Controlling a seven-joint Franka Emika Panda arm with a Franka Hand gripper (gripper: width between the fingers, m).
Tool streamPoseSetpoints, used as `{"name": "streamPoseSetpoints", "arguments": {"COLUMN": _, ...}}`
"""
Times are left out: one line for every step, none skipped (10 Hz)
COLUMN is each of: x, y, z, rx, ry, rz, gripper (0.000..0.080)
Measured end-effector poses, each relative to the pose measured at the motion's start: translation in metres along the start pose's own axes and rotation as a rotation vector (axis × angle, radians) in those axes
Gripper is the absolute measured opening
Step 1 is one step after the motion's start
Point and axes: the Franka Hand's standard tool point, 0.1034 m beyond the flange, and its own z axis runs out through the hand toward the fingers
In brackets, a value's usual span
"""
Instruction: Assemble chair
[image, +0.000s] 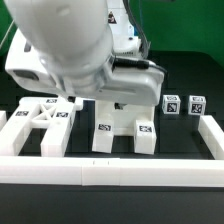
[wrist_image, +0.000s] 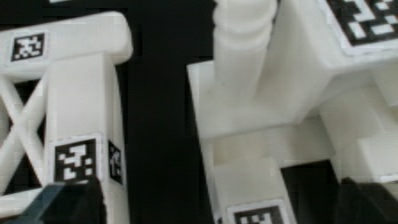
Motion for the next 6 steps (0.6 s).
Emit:
{"name": "streamPoseSetpoints", "arguments": {"x": 0.006, "y": -0.002, "z": -0.004, "rx": 0.003, "ry": 0.094, "rz": -0.001, "gripper": 0.0649}}
{"name": "streamPoseSetpoints", "arguments": {"x": 0.008, "y": -0.002, "z": -0.007, "rx": 0.008, "ry": 0.183, "rz": -0.001, "gripper": 0.0649}}
{"name": "streamPoseSetpoints", "arguments": {"x": 0.009, "y": 0.002, "z": -0.011, "rx": 0.001, "ry": 0.232, "rz": -0.054, "gripper": 0.0649}}
{"name": "streamPoseSetpoints", "arguments": {"x": 0.017, "y": 0.009, "z": -0.025, "rx": -0.006, "ry": 0.327, "rz": -0.129, "gripper": 0.0649}}
{"name": "streamPoseSetpoints", "arguments": {"x": 0.020, "y": 0.024, "z": -0.034, "rx": -0.014, "ry": 0.393, "rz": -0.193, "gripper": 0.0649}}
{"name": "streamPoseSetpoints", "arguments": {"x": 0.025, "y": 0.035, "z": -0.040, "rx": -0.020, "ry": 0.467, "rz": -0.209, "gripper": 0.0649}}
